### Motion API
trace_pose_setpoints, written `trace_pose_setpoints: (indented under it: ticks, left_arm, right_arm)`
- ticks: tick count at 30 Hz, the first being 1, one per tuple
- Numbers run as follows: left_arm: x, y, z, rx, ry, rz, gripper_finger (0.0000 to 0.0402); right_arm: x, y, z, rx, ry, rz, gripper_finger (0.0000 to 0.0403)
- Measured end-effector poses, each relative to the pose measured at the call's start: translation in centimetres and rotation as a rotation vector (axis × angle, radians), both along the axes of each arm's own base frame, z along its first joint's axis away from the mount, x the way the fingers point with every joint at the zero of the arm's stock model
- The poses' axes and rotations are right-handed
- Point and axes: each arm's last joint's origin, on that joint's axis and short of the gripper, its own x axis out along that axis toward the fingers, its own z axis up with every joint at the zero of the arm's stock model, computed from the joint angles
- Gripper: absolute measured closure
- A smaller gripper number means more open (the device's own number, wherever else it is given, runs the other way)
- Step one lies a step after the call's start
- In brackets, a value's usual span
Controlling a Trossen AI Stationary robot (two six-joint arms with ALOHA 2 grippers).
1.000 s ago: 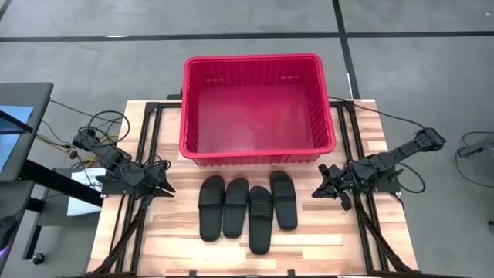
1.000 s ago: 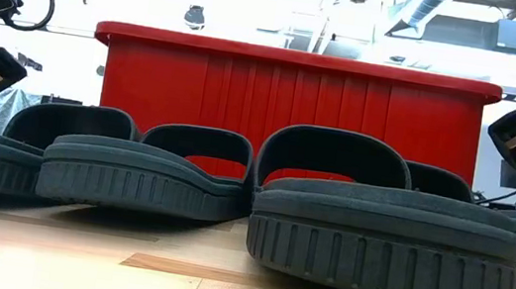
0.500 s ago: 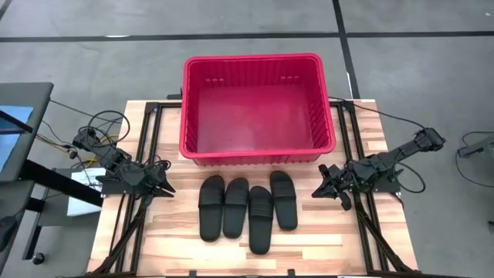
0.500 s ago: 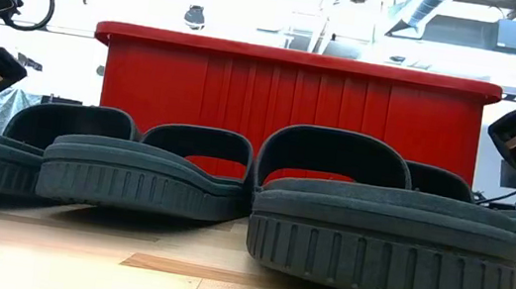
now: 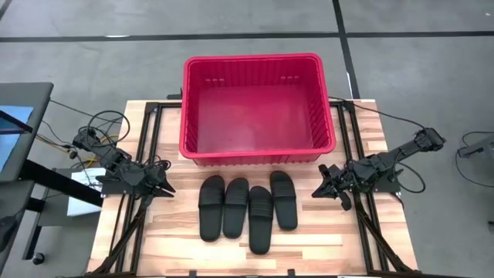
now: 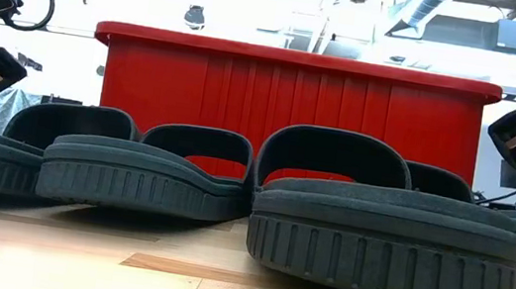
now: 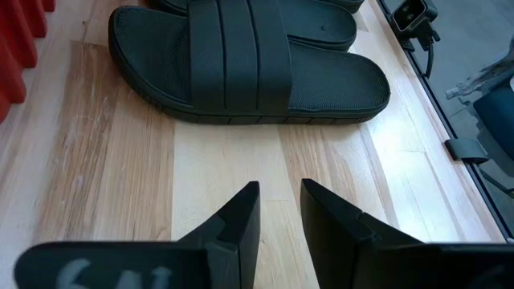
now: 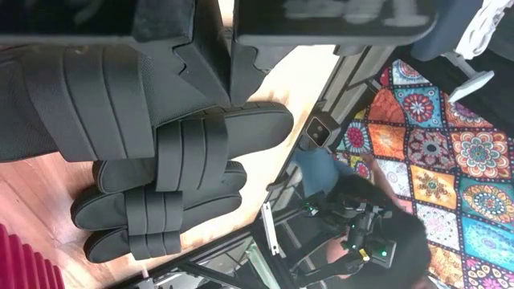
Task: Pick and place slides into bin
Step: Put the black slipper into the red bin
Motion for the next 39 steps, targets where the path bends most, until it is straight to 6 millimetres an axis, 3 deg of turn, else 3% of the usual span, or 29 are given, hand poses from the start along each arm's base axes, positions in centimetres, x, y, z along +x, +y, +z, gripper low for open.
trace_pose_setpoints:
  ticks: [8, 15, 18, 28, 39]
  left_arm:
    - [0.1, 0.1, 0.1, -0.045, -0.001, 0.077, 0.0320]
    - [0.9, 0.7, 1.4, -0.261, -0.166, 0.540, 0.0320]
    - [0.9, 0.9, 1.5, -0.268, -0.205, 0.631, 0.0320]
    - [0.9, 1.2, 1.5, -0.031, -0.270, 0.616, 0.0320]
    - [0.9, 1.1, 1.5, -0.049, -0.251, 0.582, 0.0320]
  right_arm:
    - [0.0, 0.0, 0.0, 0.000, 0.000, 0.000, 0.0403]
    - [0.0, 0.0, 0.0, 0.000, 0.000, 0.000, 0.0403]
    - [0.0, 0.0, 0.0, 0.000, 0.000, 0.000, 0.0403]
    - [0.0, 0.0, 0.0, 0.000, 0.000, 0.000, 0.0403]
    - [0.0, 0.0, 0.0, 0.000, 0.000, 0.000, 0.0403]
